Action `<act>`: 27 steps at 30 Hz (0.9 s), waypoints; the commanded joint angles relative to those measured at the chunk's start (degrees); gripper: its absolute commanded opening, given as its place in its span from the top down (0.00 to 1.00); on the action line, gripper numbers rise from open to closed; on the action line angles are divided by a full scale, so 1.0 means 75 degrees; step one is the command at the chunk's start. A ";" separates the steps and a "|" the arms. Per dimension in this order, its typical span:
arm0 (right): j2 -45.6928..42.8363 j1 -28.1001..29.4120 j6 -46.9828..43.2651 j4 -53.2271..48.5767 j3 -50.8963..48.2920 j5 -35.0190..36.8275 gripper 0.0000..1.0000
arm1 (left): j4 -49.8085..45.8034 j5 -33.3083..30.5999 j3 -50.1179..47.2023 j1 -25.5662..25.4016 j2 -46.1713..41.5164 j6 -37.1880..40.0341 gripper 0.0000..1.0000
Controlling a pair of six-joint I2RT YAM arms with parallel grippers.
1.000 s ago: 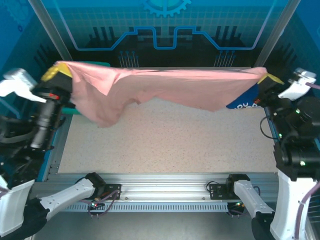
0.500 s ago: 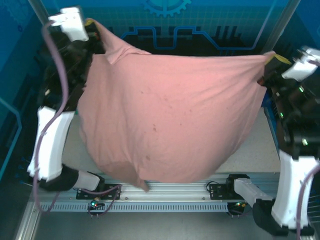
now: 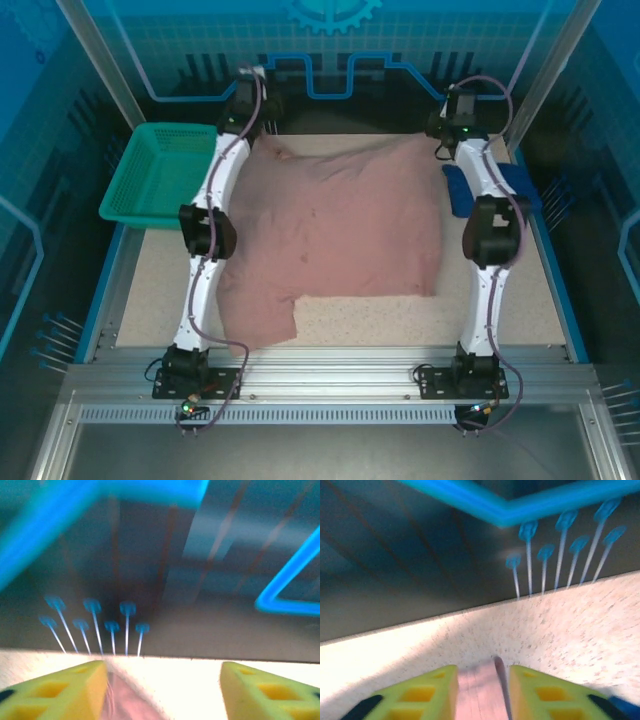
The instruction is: Fold the inside-out t-shirt
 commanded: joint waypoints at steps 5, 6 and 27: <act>-0.1422 0.0483 -0.0582 -0.1779 -0.0695 -0.0766 0.60 | 0.0651 0.1007 -0.3416 0.0028 -0.2790 -0.1346 0.27; -0.1840 0.0600 -0.0614 -0.1678 -0.1423 -0.0846 0.60 | 0.0636 0.1170 -0.4065 0.0017 -0.3182 -0.1510 0.26; -0.3178 0.0706 -0.0151 -0.3372 -0.6650 -0.0025 0.68 | 0.1976 0.2354 -1.5435 -0.0489 -0.9706 -0.3085 0.22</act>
